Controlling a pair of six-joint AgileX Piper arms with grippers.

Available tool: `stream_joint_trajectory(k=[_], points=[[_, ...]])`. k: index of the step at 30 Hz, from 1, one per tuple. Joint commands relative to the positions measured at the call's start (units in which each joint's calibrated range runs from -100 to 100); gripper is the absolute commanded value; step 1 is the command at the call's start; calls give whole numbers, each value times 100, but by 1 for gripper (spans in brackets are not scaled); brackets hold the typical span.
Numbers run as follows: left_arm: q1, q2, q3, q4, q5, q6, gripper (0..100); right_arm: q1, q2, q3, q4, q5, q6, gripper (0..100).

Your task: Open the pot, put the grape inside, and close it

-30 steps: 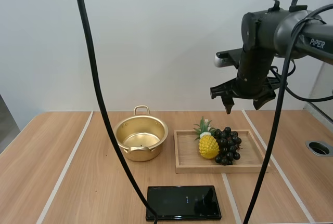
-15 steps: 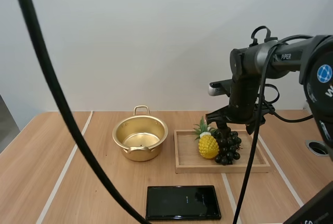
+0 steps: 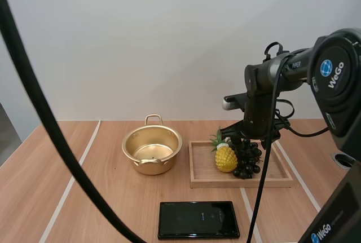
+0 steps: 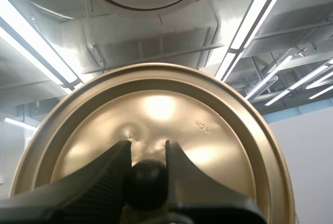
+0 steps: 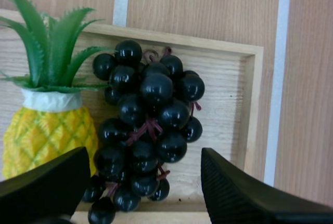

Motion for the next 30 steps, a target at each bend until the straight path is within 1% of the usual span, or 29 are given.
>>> stream_joint_trajectory(k=[1,11,19,20,21,22,23,24,30], points=[[13,11,-33,27,-71,-49,0,4,129,22,-25,-185,24,100],[13,11,-33,27,-25,-48,0,-279,768,22,15,-557,24,100],[13,11,-33,27,8,-48,0,-297,876,22,39,-557,-10,100],[13,11,-33,27,8,-48,0,-297,876,22,66,-557,-13,80],[13,11,-33,27,7,-57,0,-297,876,22,83,-557,-13,55],[13,11,-33,27,7,-69,0,-297,876,22,111,-515,0,19],[13,11,-33,27,7,-69,0,-297,876,22,123,-475,82,0],[13,11,-33,15,7,-69,0,-297,876,22,142,-475,156,0],[13,11,-33,4,7,-69,0,-297,690,-25,221,-582,156,0]])
